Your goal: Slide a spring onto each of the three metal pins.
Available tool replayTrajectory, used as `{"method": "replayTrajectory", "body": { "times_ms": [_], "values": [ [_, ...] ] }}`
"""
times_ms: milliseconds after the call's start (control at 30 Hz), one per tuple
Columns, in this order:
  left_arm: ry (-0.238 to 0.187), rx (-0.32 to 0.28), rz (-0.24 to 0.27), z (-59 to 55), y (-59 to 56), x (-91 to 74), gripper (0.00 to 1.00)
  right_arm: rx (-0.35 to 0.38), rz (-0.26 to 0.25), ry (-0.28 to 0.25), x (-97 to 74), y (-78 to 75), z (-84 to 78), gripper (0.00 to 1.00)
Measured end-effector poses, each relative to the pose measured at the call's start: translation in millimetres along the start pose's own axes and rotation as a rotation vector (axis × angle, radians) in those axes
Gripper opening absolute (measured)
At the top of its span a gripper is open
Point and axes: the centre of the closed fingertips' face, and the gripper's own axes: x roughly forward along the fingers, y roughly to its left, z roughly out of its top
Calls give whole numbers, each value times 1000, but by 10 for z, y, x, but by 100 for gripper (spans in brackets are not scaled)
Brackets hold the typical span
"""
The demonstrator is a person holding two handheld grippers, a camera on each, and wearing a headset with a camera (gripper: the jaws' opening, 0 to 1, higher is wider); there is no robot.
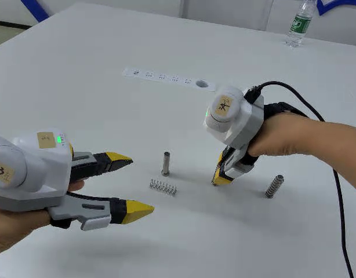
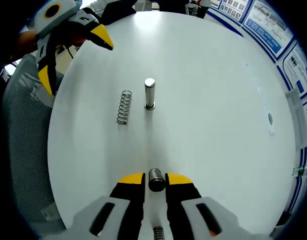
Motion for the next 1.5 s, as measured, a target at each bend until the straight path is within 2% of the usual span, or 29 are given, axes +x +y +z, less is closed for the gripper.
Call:
{"method": "replayTrajectory", "body": {
  "times_ms": [267,400,533,633,967,1133,1500],
  "values": [
    [1,5,1,3,-3,-3,60,-12,-30,-28,-153,11,62,21],
    [2,7,1,2,-2,-2,60,-26,-41,-71,-290,60,213,22],
    [5,11,-2,2,-10,6,60,-28,-31,-106,-328,139,367,21],
    [3,13,-2,15,-12,8,60,-21,-16,-128,-274,198,502,21],
    [8,8,5,-16,1,-28,60,-10,33,-148,-9,452,708,18],
    [7,8,5,-18,0,-34,60,-5,44,-138,140,483,721,17],
    [15,7,5,-46,0,-39,60,29,40,-134,320,478,737,15]
  ]
}}
